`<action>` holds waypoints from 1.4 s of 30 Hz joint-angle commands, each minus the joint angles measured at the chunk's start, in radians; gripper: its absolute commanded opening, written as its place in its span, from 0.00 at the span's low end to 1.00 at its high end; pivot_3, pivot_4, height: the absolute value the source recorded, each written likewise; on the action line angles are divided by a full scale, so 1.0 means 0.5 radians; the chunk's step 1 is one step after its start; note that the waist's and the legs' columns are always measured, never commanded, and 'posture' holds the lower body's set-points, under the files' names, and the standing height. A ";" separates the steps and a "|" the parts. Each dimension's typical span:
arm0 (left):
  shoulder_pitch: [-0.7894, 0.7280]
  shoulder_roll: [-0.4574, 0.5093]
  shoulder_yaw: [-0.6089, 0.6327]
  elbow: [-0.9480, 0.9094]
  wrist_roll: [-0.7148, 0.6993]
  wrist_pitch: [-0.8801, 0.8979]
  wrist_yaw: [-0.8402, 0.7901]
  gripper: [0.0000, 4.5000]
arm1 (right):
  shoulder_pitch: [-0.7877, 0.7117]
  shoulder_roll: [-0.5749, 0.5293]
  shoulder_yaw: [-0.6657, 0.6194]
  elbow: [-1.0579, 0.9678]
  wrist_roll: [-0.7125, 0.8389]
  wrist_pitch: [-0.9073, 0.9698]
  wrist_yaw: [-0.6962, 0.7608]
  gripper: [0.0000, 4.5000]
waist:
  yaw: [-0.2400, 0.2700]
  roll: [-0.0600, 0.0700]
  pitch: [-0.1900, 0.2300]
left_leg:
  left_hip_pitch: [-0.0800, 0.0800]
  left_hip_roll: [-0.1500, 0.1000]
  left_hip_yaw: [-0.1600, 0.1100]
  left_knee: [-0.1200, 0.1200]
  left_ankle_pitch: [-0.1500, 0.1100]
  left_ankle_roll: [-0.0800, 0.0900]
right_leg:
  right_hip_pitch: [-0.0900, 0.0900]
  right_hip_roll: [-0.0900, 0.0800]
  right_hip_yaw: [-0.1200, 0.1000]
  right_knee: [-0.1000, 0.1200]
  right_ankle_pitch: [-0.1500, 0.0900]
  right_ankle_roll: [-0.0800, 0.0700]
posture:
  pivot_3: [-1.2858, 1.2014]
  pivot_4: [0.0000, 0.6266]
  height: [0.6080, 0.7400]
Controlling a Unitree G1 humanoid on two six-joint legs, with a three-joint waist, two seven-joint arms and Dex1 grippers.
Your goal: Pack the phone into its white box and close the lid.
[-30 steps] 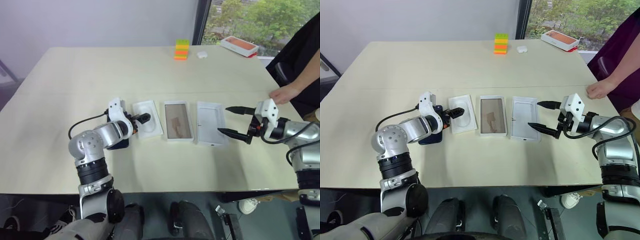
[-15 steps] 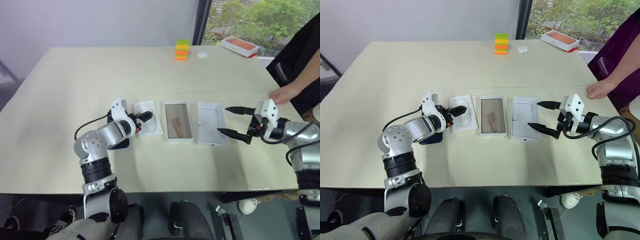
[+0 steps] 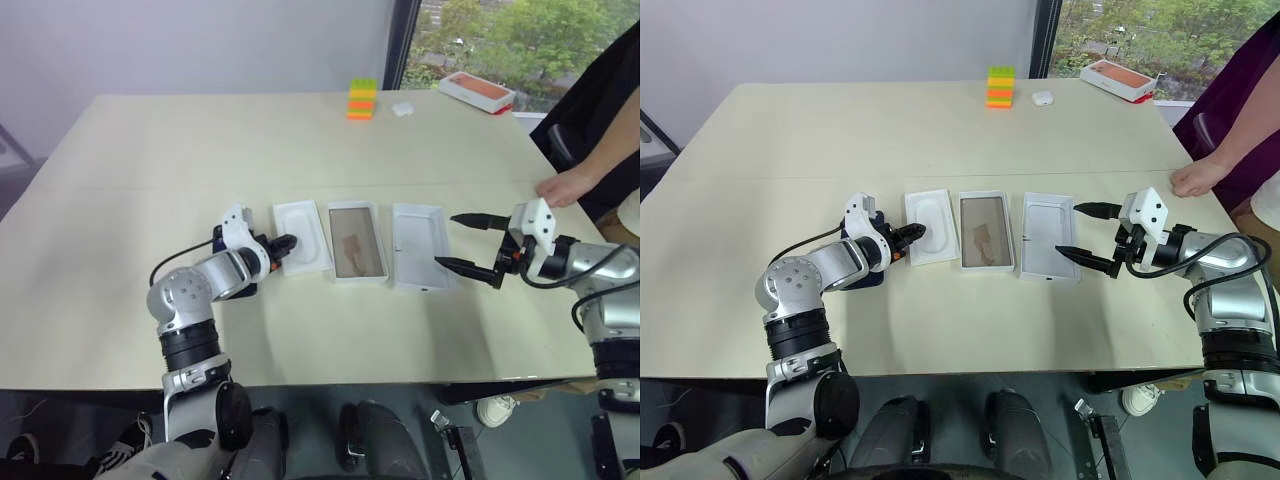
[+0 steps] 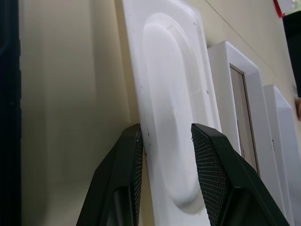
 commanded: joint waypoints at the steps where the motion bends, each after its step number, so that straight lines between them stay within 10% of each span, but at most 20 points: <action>1: 0.034 0.011 -0.004 0.018 -0.012 0.001 0.002 0.20 | -0.025 0.007 -0.020 -0.022 0.009 -0.031 -0.001 1.00 | -0.001 0.000 0.000 | 0.000 0.000 0.000 0.000 0.000 0.000 | 0.000 0.000 0.000 0.000 0.000 0.000 | 0.52 0.24 1.00; 3: 0.036 0.020 -0.007 0.027 -0.017 0.003 -0.001 0.01 | -0.029 0.011 -0.020 -0.019 0.006 -0.034 -0.001 1.00 | 0.000 0.000 0.000 | 0.000 0.000 0.000 0.000 0.000 0.000 | 0.000 0.000 0.000 0.000 0.000 0.000 | 0.52 0.24 1.00; 21: -0.187 0.269 0.242 -0.044 -0.262 0.244 -0.008 0.01 | 0.069 0.138 0.110 -0.679 0.209 0.543 -0.120 1.00 | -0.010 -0.002 0.001 | 0.000 0.002 -0.002 -0.002 0.000 -0.001 | -0.001 0.001 -0.001 0.000 -0.004 0.007 | 0.52 0.24 1.00; 36: -0.193 0.416 0.201 -0.043 -0.253 0.223 -0.047 0.01 | -0.109 0.214 0.758 -0.922 -0.257 0.740 -0.281 1.00 | -0.002 -0.005 0.003 | -0.002 0.000 -0.001 -0.002 0.001 -0.002 | -0.001 -0.001 -0.001 -0.001 -0.003 0.005 | 0.52 0.24 1.00; 42: -0.185 0.403 0.185 -0.069 -0.255 0.221 -0.034 0.00 | -0.172 0.259 0.889 -0.760 -0.416 0.647 -0.263 0.48 | -0.003 -0.005 0.003 | -0.002 0.000 -0.002 -0.003 0.001 -0.001 | -0.002 -0.001 -0.002 -0.002 -0.001 0.002 | 0.52 0.24 1.00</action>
